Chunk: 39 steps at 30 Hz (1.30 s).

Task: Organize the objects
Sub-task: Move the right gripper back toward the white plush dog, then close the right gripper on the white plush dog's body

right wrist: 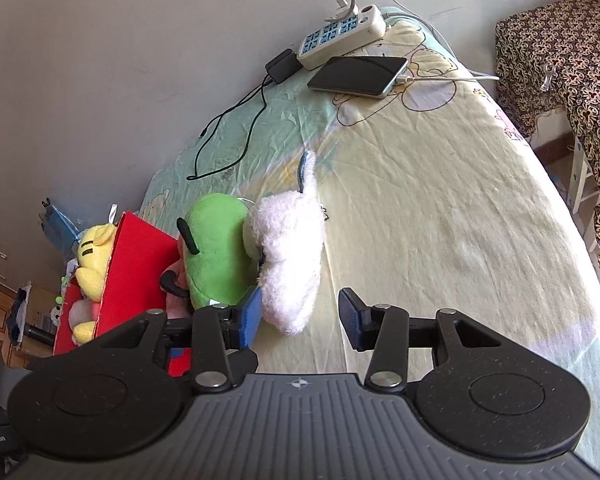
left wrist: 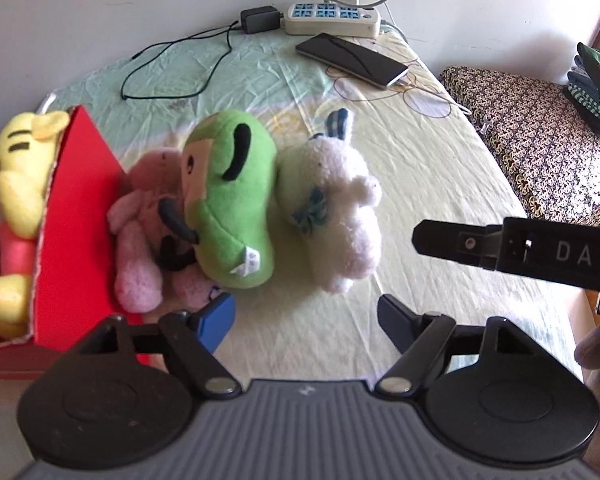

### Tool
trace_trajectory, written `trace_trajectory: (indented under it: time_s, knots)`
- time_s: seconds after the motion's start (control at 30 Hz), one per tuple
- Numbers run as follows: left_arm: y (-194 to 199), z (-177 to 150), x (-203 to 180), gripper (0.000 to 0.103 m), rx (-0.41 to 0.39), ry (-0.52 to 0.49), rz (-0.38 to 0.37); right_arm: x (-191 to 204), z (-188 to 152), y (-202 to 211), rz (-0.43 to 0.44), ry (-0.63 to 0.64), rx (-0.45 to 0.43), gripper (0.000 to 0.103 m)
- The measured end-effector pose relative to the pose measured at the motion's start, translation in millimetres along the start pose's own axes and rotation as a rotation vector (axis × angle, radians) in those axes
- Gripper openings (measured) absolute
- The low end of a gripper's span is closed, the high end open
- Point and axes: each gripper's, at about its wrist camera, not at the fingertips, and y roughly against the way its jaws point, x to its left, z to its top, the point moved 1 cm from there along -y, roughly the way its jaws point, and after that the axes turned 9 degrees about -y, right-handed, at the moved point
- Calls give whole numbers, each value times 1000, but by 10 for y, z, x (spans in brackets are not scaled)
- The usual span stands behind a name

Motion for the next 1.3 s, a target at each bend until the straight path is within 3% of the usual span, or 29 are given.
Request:
trace_trajectory:
  time_s: [0.07,0.2,0.43,0.67,0.83,0.93,1.0,1.3]
  knots:
    - [-54,31,-5,79,-1,-6,-11,-7,44,-53,13,-10,4,46]
    - [-173,75,-9,79,2,-24,-25,16,132,-181,35,-13,18,57]
    - [-364,72,-14,79,15,-39,-90,100,199,-398,43,7,76,58]
    - [-531,48,53,79,32,-36,-152,191,256,-642,4,54,107,58]
    - [-604,73,58,78,31,-56,-179,136,277,-797,-21,21,119,58]
    - [-674,95,106,80,47,-44,-210,55,295,-850,-18,-17,128,55]
    - [-706,111,120,80,53,-36,-230,-2,305,-861,17,-56,149,43]
    - [-751,164,-25,85,44,-75,-257,-196,276,-630,51,-114,143,37]
